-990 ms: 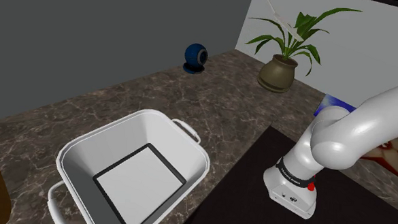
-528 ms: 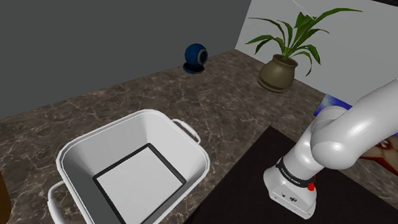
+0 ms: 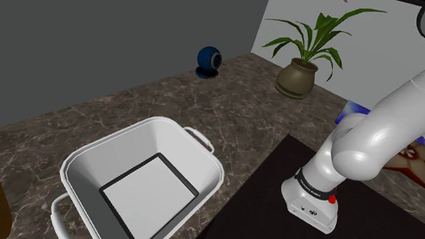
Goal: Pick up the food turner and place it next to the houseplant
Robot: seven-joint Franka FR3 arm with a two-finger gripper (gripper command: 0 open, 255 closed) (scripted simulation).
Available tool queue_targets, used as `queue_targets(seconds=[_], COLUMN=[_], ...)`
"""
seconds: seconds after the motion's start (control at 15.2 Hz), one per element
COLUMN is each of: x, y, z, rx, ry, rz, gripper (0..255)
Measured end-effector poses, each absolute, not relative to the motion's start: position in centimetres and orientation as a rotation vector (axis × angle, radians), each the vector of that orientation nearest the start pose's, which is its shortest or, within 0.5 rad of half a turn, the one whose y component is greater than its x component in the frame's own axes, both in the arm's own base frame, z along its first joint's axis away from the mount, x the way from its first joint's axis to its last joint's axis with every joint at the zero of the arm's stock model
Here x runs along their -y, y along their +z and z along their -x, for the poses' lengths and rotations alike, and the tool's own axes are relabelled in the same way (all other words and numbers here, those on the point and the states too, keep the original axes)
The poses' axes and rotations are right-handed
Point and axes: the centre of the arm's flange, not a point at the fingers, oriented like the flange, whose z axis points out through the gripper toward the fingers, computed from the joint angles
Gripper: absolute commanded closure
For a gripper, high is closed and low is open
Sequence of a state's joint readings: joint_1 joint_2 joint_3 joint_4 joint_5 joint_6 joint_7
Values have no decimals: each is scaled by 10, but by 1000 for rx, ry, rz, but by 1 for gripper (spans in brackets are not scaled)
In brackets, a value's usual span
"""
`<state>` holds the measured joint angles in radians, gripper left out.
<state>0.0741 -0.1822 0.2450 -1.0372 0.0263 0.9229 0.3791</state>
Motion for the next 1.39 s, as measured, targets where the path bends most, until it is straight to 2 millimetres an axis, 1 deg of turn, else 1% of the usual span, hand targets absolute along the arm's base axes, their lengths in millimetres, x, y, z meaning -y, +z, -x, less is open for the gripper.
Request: queue_targets(seconds=[0.2,0.26,0.33,0.4,0.66,0.79,0.86,1.12,1.19,1.39], x=[-105,-90,-76,-64,-17,8,25,69,76,82], y=[871,871,873,873,869,872,870,873,871,858], z=[-344,-346,-354,-360,-376,-387,-389,-408,-411,-414], rx=[-73,-75,-74,-74,-73,-73,-76,-74,-72,-71], ry=[-104,-104,-105,-104,-105,-105,-103,-105,-102,-102], rz=[3140,3139,3140,3140,3139,3140,3139,3138,3139,3140], gripper=[255,255,255,255,255,255,255,255,255,255])
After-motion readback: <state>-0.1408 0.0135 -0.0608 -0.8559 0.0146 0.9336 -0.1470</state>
